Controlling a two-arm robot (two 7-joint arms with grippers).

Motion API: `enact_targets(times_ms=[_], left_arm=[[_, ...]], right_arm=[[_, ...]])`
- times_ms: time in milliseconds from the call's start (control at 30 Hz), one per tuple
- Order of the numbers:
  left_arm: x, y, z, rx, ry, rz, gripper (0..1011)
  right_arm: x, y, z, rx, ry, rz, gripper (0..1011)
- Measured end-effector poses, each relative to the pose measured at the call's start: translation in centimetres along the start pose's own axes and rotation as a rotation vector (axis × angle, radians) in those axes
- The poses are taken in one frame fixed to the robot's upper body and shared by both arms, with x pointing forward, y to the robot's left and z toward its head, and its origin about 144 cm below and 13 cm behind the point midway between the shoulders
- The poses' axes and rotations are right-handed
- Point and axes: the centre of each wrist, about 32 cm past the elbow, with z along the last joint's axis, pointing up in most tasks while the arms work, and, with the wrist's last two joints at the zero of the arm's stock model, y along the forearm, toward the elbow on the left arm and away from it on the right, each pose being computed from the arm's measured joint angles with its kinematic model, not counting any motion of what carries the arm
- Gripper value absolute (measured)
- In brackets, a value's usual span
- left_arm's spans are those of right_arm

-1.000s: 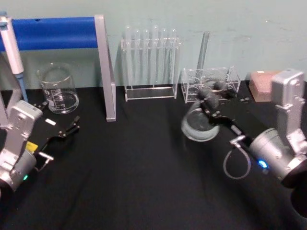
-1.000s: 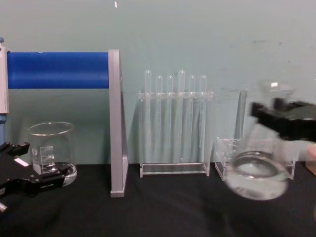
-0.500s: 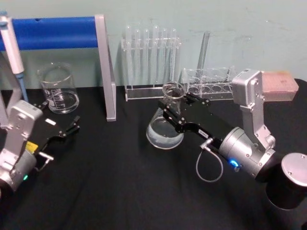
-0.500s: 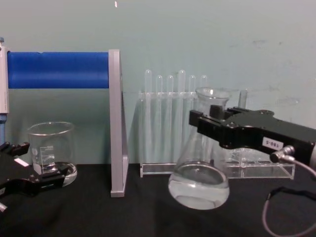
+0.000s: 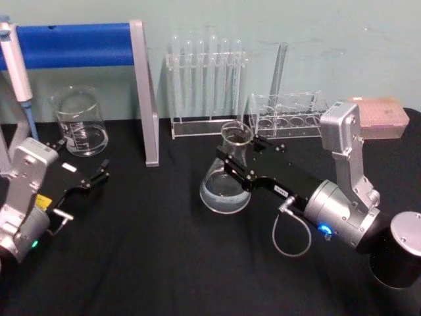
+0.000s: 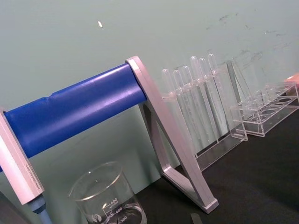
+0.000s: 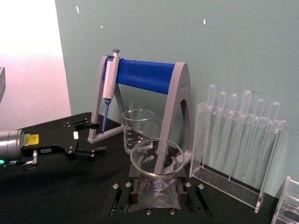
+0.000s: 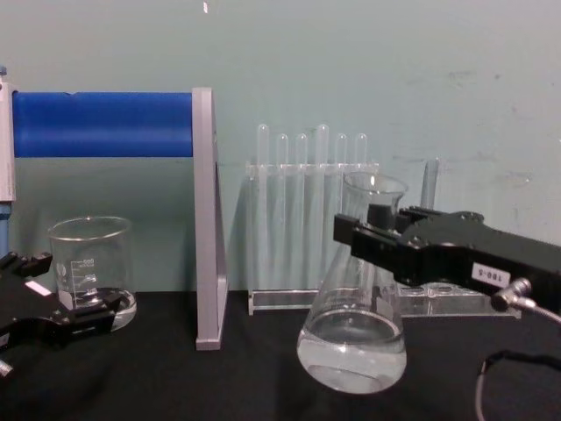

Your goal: Grasp the erlenmeyer flask with one hand, shake it three times, then place it back.

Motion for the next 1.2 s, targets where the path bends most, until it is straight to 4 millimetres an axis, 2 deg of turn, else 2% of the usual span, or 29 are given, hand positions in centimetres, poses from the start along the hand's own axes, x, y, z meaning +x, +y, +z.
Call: enact_targets(times_ms=[633,1200], left_arm=[[0.0,0.0,0.0,0.0,0.0,0.0,1001],[0.0,0.0,0.0,0.0,0.0,0.0,1001]], right_arm=[[0.7,-0.8,-2.0,-0.044,-0.024,0.07,453],[1.3,-0.6,-3.4,-0.07,-0.02,0.103,453]])
